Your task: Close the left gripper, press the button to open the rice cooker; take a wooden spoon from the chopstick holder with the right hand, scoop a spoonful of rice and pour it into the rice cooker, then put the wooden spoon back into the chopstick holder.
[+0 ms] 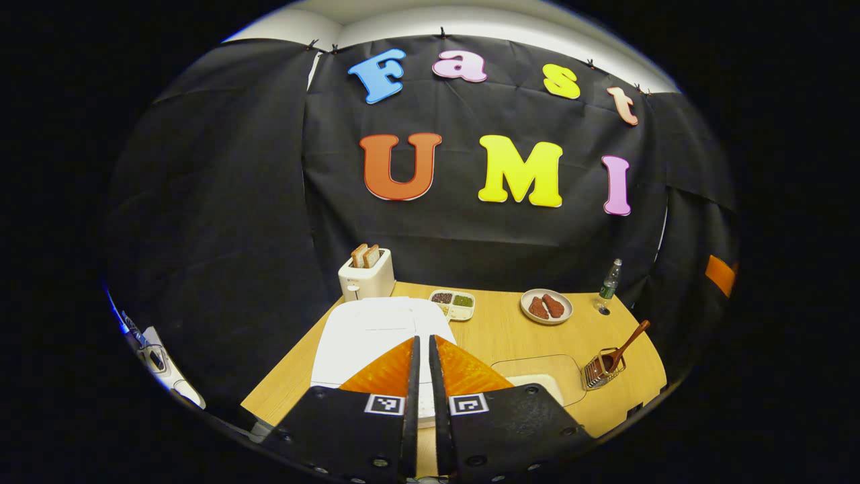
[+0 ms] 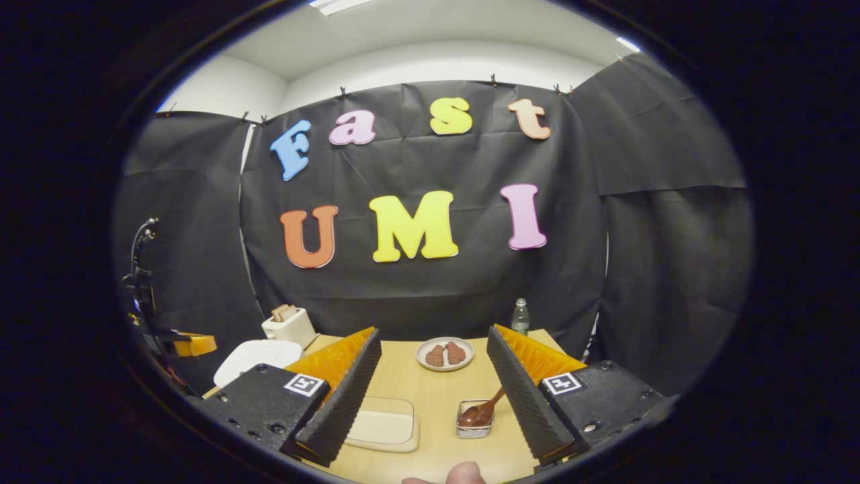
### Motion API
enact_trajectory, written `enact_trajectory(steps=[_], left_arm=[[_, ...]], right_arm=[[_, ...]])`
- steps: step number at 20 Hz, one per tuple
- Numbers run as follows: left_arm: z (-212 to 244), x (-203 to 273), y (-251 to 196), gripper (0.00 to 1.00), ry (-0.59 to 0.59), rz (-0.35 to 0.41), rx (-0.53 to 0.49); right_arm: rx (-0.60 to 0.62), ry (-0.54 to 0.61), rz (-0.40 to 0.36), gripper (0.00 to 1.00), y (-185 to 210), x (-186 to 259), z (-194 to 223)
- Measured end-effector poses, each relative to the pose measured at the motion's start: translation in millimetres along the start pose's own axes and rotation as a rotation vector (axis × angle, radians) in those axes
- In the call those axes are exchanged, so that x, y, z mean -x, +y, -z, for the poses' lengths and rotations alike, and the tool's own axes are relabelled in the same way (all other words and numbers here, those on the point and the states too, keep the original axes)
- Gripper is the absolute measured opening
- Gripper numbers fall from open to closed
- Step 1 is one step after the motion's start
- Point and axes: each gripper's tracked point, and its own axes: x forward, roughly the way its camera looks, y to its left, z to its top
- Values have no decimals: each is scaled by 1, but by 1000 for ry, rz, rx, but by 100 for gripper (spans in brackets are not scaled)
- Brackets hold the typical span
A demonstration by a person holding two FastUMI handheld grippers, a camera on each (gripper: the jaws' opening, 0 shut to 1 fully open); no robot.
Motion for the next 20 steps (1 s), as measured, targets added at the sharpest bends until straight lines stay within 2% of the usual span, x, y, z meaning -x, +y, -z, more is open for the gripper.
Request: enact_trajectory(steps=[1,2,7,12,20], left_arm=[[9,7,13,8,16,-24,5],[7,-13,9,0,39,-1,14],[40,-50,30,0,173,20,55],[72,-76,30,0,304,40,120],[94,-92,34,0,327,35,139]], right_arm=[[-8,9,12,100,-3,1,4],[-14,19,21,100,-6,0,7],[-5,39,61,100,-17,-5,14],[0,78,74,100,-19,-10,25],[-3,124,58,100,-5,-13,40]])
